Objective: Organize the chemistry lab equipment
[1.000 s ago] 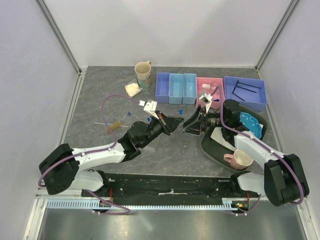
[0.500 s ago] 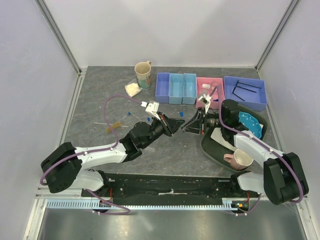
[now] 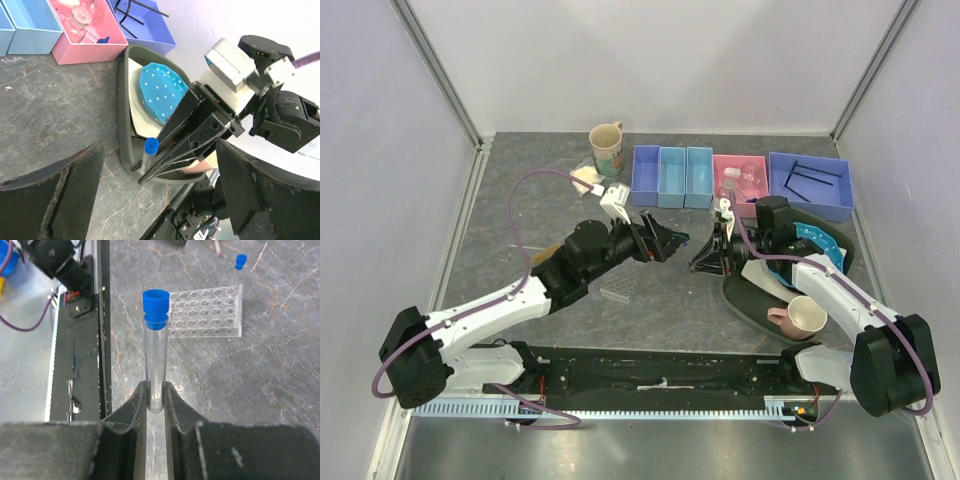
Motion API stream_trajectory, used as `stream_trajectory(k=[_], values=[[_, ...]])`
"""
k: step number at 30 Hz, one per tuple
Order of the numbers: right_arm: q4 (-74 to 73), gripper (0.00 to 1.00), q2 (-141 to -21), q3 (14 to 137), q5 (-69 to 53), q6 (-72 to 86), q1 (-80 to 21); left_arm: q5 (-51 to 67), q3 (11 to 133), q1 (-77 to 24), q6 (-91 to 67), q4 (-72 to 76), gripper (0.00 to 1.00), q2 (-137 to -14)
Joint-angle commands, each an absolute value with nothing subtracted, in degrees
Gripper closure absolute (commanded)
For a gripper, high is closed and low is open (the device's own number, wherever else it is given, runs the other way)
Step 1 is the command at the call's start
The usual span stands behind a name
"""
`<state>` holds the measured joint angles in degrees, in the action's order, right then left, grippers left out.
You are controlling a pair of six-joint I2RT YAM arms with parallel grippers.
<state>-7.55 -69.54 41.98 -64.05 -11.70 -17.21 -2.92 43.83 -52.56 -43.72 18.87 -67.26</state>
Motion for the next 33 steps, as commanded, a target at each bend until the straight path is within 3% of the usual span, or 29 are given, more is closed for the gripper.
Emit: stream_trajectory(k=[1, 10, 16, 20, 28, 33], values=[[-15.4, 0.97, -67.9, 44.1, -63.3, -24.0, -18.3, 5.2, 48.9, -48.9, -42.3, 4.4, 0.04, -65.5], [-20.6, 0.96, -69.4, 45.5, -63.7, -29.7, -19.1, 19.8, 58.6, -48.0, -40.3, -4.4, 0.04, -76.0], [-21.7, 0.96, -70.0, 45.8, -63.6, -31.1, -19.2, 22.0, 62.0, -48.2, -40.6, -6.5, 0.2, -82.4], [-22.1, 0.96, -70.2, 45.9, -63.5, -31.6, -19.4, 21.7, 62.7, -48.3, -40.3, -6.8, 0.37, -83.3], [-22.9, 0.96, -70.8, 46.2, -62.6, -32.4, -20.0, 21.8, 62.9, -48.7, -39.2, -8.6, 0.51, -83.8], [-23.0, 0.96, -71.2, 46.3, -62.1, -32.7, -20.2, 23.0, 62.9, -49.0, -39.3, -8.7, 0.72, -84.1]])
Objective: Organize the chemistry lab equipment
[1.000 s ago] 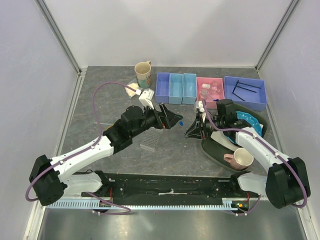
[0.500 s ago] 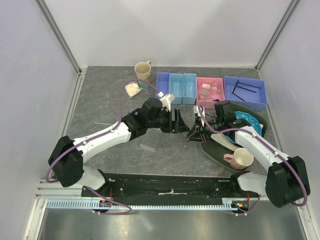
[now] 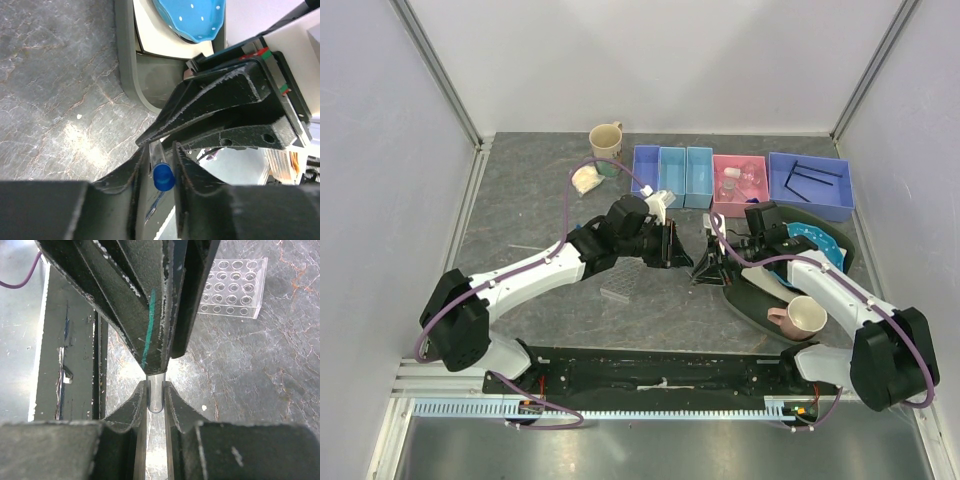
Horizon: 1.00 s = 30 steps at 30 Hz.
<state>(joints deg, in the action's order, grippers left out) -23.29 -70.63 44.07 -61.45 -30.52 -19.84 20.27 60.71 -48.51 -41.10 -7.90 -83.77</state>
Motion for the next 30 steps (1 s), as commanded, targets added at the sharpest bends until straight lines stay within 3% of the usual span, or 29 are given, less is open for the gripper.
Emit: stream_trajectory(k=[1, 2, 5, 8, 15, 18, 24, 30], values=[[-23.1, 0.96, -71.3, 46.3, -61.9, -32.8, -20.3, 23.2, 63.0, -49.0, -39.5, -8.8, 0.75, -84.2], [-23.1, 0.96, -71.3, 46.3, -61.9, -32.9, -20.3, 23.2, 63.1, -49.0, -39.5, -8.9, 0.86, -84.1], [-23.3, 0.95, -71.5, 46.3, -61.6, -33.1, -20.3, 23.5, 63.1, -49.1, -39.4, -9.0, 0.98, -83.9], [-23.3, 0.88, -71.4, 46.3, -61.6, -33.3, -20.4, 23.0, 62.8, -49.1, -38.9, -9.7, 0.98, -83.2], [-24.6, 0.36, -70.6, 46.4, -60.8, -35.5, -20.4, 14.0, 56.1, -49.0, -37.1, -11.6, 0.98, -76.7], [-25.4, 0.21, -70.0, 46.5, -59.8, -36.8, -20.4, 8.1, 52.3, -48.8, -36.3, -13.5, 0.98, -71.9], [-25.7, 0.02, -69.3, 46.6, -57.0, -37.9, -20.4, -4.9, 47.6, -45.7, -32.7, -18.2, 0.98, -64.2], [-25.7, 0.02, -69.4, 46.7, -54.4, -38.1, -20.4, -9.4, 46.2, -38.1, -27.3, -18.1, 0.98, -63.1]])
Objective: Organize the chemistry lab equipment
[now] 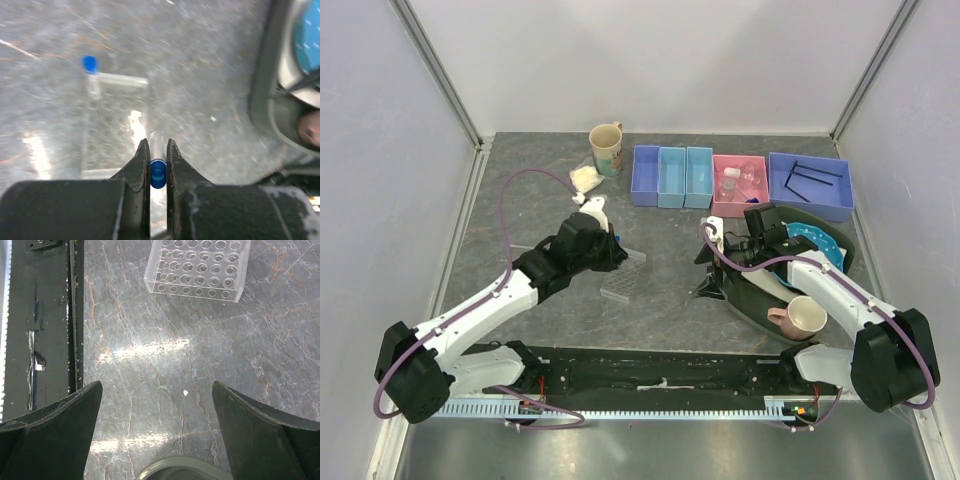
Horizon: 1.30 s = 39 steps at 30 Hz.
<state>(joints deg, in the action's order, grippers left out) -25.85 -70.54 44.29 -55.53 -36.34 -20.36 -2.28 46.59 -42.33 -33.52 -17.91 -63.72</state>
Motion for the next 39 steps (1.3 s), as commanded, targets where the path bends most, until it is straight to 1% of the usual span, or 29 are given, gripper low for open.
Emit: stream_trajectory(k=[1, 6, 15, 39], values=[[-25.7, 0.02, -69.5, 46.7, -54.1, -38.1, -20.4, -9.8, 46.3, -37.3, -26.5, -17.8, 0.98, -63.9], [-25.8, 0.02, -69.9, 46.8, -53.4, -38.2, -20.5, -10.1, 47.7, -33.8, -22.8, -16.1, 0.98, -67.7], [-25.7, 0.02, -70.8, 46.8, -52.6, -38.4, -20.5, -8.2, 50.1, -33.3, -20.7, -14.0, 0.98, -75.7], [-25.8, 0.02, -69.9, 46.8, -53.0, -38.6, -20.5, -4.7, 52.2, -33.3, -21.3, -12.9, 0.98, -80.9]])
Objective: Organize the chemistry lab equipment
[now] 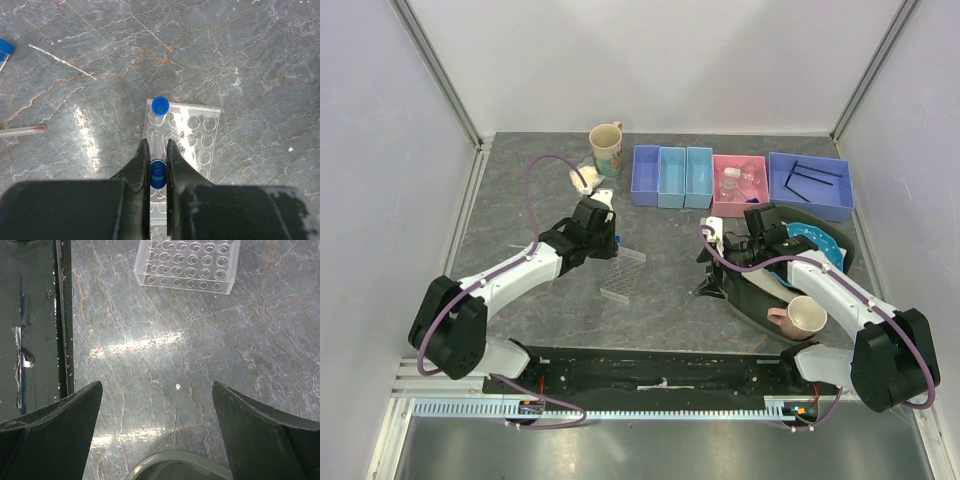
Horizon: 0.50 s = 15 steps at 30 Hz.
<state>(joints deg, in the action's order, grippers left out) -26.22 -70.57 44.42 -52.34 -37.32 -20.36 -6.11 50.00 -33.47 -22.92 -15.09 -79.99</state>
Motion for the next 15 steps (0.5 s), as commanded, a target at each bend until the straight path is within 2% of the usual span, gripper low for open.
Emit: stream_trajectory(k=[1, 7, 10, 15], values=[[-25.8, 0.02, -69.9, 46.8, -53.0, -38.5, -20.4, -4.5, 52.1, -33.3, -21.1, -13.0, 0.98, -81.1], [-25.8, 0.02, -69.8, 46.8, -53.0, -38.5, -20.4, -3.8, 51.5, -33.3, -21.2, -13.1, 0.98, -83.4], [-25.8, 0.02, -69.8, 46.8, -52.9, -38.5, -20.4, -3.5, 51.5, -33.3, -20.5, -13.1, 0.94, -84.9], [-25.8, 0.02, -70.0, 46.8, -52.8, -38.7, -20.4, -3.4, 51.9, -33.3, -20.6, -13.3, 0.73, -86.3]])
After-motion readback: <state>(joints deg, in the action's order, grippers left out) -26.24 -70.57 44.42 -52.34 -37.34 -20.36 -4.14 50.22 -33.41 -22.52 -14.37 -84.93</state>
